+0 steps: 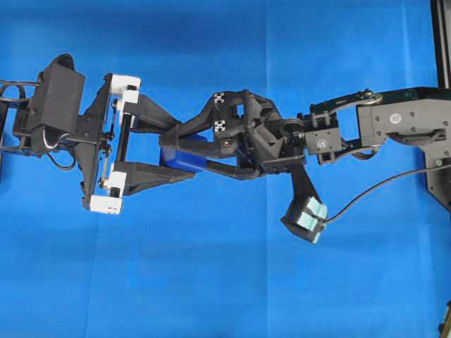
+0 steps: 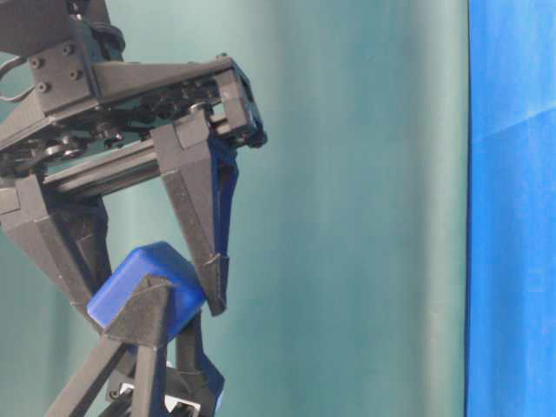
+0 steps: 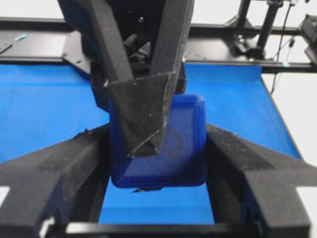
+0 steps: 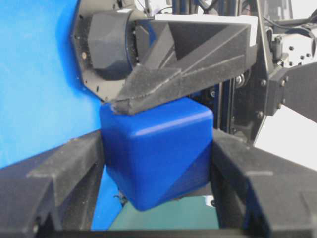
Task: Handover the blue block to the right arm after grasping it with the left arm, then place it in the designated position.
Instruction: 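Move the right gripper left and close it on the cube, then open the left gripper and pull the cube rightward with right gripper, then hold the cube in the right gripper near the table center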
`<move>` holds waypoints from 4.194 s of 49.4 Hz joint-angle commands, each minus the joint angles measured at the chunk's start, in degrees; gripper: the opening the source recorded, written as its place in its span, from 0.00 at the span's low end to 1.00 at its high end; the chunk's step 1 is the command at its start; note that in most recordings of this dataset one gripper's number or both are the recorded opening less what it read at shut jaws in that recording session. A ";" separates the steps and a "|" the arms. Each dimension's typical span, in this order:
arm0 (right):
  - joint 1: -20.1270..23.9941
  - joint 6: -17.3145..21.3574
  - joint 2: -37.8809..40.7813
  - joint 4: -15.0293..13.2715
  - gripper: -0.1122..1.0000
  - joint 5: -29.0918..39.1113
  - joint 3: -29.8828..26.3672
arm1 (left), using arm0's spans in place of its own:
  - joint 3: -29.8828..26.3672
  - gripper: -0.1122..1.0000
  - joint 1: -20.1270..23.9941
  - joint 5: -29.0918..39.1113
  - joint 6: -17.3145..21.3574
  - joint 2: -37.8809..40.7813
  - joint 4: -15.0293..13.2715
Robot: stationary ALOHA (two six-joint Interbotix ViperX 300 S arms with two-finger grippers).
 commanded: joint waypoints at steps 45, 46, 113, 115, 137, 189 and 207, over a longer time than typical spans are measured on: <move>-0.09 1.76 -3.25 0.26 0.57 2.11 0.97 | -0.62 0.94 0.35 -0.62 0.09 -0.97 -0.09; -0.09 1.76 -3.60 0.26 0.57 2.20 1.32 | -0.62 0.94 0.35 -0.53 0.09 -1.05 -0.09; 1.67 23.73 -20.65 14.24 0.57 8.00 13.71 | 1.76 0.94 1.49 -0.53 0.53 -3.87 -0.09; 1.67 26.89 -20.65 15.47 0.57 8.00 13.71 | 1.76 0.94 1.49 -0.53 0.62 -3.87 -0.09; 1.67 57.30 -20.57 17.58 0.57 7.91 13.36 | 1.49 0.94 1.49 -0.53 0.97 -3.69 -0.09; 1.67 59.68 -20.65 17.40 0.57 8.26 13.36 | 1.41 0.94 1.49 -0.53 0.88 -3.60 -0.09; 1.67 59.68 -20.65 17.31 0.57 8.53 13.36 | 1.41 0.94 1.49 -0.53 0.88 -3.60 -0.09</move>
